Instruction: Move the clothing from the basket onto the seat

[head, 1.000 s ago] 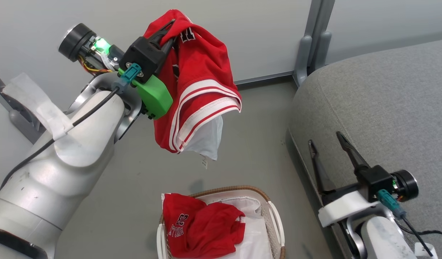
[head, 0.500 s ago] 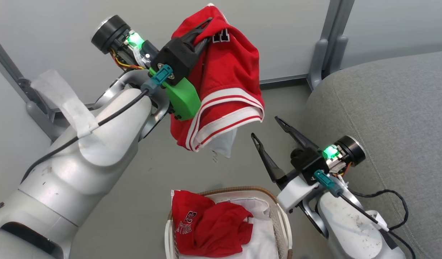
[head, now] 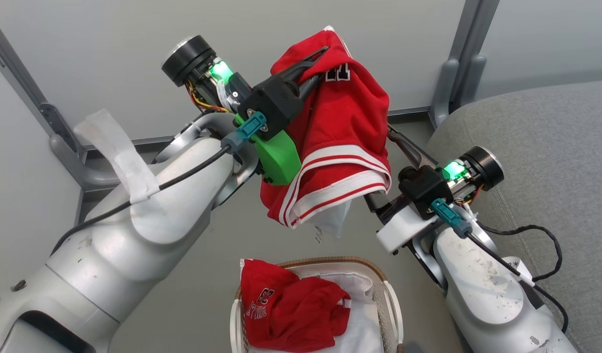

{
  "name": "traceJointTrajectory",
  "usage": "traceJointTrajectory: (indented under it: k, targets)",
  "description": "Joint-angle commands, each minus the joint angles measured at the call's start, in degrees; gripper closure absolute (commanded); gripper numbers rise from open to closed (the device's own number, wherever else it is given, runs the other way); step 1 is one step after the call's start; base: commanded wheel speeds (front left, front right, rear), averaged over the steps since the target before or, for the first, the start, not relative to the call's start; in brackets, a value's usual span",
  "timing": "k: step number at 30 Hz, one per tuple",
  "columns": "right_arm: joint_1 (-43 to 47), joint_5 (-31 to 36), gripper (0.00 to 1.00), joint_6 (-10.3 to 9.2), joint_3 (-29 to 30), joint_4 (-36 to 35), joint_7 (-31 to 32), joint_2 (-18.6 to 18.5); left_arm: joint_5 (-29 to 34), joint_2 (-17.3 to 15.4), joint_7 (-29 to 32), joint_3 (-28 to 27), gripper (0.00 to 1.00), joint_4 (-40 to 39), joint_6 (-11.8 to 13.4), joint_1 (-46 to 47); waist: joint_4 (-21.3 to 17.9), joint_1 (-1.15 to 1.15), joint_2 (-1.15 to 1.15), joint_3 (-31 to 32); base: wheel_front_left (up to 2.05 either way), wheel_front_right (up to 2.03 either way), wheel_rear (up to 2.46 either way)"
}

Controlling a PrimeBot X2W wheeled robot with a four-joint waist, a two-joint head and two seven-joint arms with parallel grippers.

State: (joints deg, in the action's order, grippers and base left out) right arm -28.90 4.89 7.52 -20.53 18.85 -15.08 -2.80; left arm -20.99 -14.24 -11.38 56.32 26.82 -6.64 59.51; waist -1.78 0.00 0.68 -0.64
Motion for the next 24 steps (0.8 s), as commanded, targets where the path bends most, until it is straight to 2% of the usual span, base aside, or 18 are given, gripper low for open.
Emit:
traceJointTrajectory:
  k: [1,2,3,5,12,13,14,16,17,24]
  targets:
    - [-0.79,-0.52,0.00,-0.06,-0.47,0.15,-0.14,-0.18,-0.35,0.07,0.00,0.14,1.00,-0.37,-0.11,-1.14,-0.06,0.00,-0.68,0.11,0.00,0.00,0.00]
    - [-1.02,-0.77,0.49,-0.06,-0.73,0.16,-0.13,-0.18,-0.56,0.03,0.02,0.21,1.00,-0.47,-0.06,-1.46,-0.10,0.00,-0.68,0.17,0.00,0.00,0.00]
    - [-1.19,-1.13,0.71,-0.06,-1.03,0.15,-0.13,-0.18,-0.75,-0.07,0.09,0.32,1.00,-0.55,-0.03,-1.87,-0.18,0.00,-0.68,0.24,0.00,0.00,0.00]
    - [-1.39,-1.68,1.00,-0.06,-1.66,-0.07,-0.14,-0.18,-1.30,-0.34,0.08,0.36,1.00,-0.52,0.25,-2.64,-0.37,0.00,-0.68,0.35,0.00,0.00,0.00]
    - [-1.55,-2.10,1.00,-0.06,-2.34,-1.23,-0.14,-0.17,-3.84,-0.52,-0.99,-0.40,1.00,0.41,1.69,-7.47,-1.00,0.00,-0.68,0.53,0.00,0.00,0.00]
    - [-1.49,-2.07,1.00,-0.06,-2.22,-1.31,-0.14,-0.18,-4.33,-0.42,-1.23,-0.50,0.96,0.56,1.82,-8.29,-1.04,0.00,-0.68,0.54,0.00,0.00,0.00]
    - [-1.41,-2.00,1.00,-0.06,-2.05,-1.42,-0.14,-0.18,-4.77,-0.32,-1.57,-0.58,0.82,0.73,2.13,-9.23,-1.09,0.00,-0.68,0.54,0.00,0.00,0.00]
    - [-1.15,-1.83,1.00,-0.06,-1.71,-1.53,-0.14,-0.18,-5.57,0.00,-2.21,-0.93,0.37,0.95,2.64,-10.93,-1.14,0.00,-0.68,0.54,0.00,0.00,0.00]
    - [-0.98,-1.68,1.00,-0.06,-1.41,-1.57,-0.14,-0.19,-5.94,0.24,-2.56,-1.23,0.00,0.97,2.82,-11.97,-1.16,0.00,-0.68,0.52,0.00,0.00,0.00]
    - [-0.42,-0.55,1.00,-0.07,0.93,-1.01,-0.14,-0.18,-8.81,2.36,-3.92,-4.35,0.00,0.02,4.86,-19.99,-1.15,0.00,-0.68,0.33,0.00,0.00,0.00]
